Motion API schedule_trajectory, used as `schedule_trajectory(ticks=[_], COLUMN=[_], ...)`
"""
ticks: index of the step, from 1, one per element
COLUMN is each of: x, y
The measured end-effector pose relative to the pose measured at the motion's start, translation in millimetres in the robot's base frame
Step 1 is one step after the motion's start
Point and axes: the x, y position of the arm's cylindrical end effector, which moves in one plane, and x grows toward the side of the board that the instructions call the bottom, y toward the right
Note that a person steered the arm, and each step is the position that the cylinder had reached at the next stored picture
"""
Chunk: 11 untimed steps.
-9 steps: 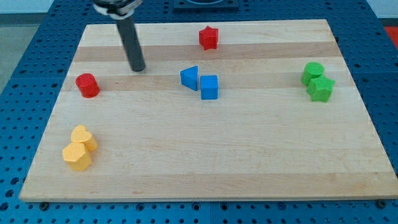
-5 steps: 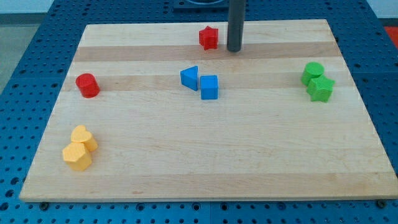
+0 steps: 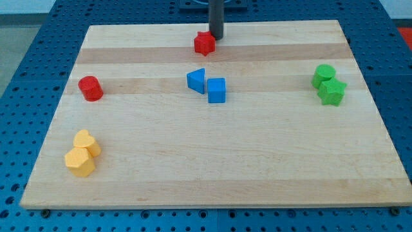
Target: Push the red star into the red circle
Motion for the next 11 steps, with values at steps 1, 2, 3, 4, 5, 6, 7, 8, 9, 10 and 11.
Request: schedule_trajectory(ticks=[1,2,3,4,5,6,7,8,9,10,11], x=[11,22,30,42,49,55,65,75,87,99,113], y=[-10,-10,-17,-26,-38,-54,-68,-74,-82,-92,-103])
